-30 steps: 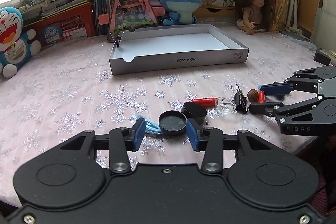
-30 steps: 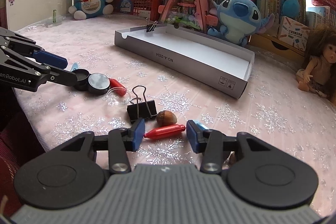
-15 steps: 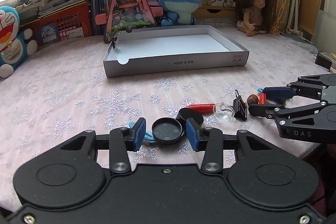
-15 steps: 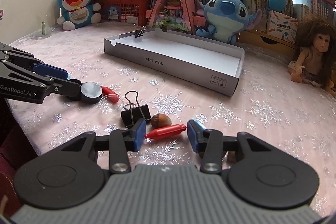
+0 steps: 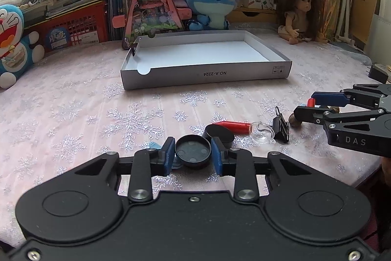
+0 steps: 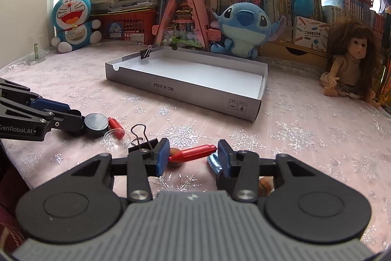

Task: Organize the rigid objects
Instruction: 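Close the left gripper on the black round lid and lift it, then carry the black lid with the left gripper over the white tray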

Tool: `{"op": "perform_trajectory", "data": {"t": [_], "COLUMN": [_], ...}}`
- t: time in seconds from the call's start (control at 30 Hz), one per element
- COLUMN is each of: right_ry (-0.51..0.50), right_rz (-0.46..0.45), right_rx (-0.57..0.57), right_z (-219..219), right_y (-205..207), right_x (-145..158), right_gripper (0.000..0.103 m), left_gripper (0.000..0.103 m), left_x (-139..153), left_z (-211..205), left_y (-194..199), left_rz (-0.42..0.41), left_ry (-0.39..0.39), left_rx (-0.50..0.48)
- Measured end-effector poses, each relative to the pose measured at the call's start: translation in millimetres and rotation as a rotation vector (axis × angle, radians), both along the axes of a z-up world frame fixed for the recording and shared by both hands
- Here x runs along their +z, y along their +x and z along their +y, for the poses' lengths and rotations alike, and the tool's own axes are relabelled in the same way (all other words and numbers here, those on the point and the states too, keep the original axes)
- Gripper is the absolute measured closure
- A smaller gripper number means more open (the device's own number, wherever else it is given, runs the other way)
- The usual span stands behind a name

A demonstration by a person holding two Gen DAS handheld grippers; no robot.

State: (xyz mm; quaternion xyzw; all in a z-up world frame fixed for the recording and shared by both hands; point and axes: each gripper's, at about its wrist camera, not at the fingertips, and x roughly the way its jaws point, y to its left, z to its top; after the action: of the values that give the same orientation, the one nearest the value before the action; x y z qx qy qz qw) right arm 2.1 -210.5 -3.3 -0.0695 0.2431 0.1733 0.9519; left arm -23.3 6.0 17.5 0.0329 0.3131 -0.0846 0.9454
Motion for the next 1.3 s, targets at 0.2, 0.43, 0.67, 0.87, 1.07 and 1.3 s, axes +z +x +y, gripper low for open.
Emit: {"op": "perform_trajectory", "data": {"t": [0.2,0.43,0.67,0.87,1.07,1.3], "right_ry": [0.002,0.002,0.030,0.057,0.081,0.107], "right_rz": [-0.001,-0.002,0.016,0.031,0.046,0.068], "right_rx": [-0.030,-0.058,-0.104,-0.126,-0.145,-0.144], "right_z": [-1,-3,-8,-12,-14,-14], "right_y": [4,8,13,20,28,44], "right_x": [2,5,7,11,17,23], "right_gripper": [0.054,0.054,0.054,0.054,0.054,0.054], "left_gripper": [0.073,0.073,0.073,0.073,0.073,0.073], "left_x": [9,16,21,26,32,31], "left_z": [5,12,16,17,15,12], "left_y": [3,14,27,42,58,81], "left_rz": [-0.015,-0.020,-0.023,-0.025,-0.026,0.013], "left_ry": [-0.027,-0.072,-0.093,-0.108,-0.117,-0.159], "left_rx": [0.013,0.042,0.064,0.084,0.093,0.088]}}
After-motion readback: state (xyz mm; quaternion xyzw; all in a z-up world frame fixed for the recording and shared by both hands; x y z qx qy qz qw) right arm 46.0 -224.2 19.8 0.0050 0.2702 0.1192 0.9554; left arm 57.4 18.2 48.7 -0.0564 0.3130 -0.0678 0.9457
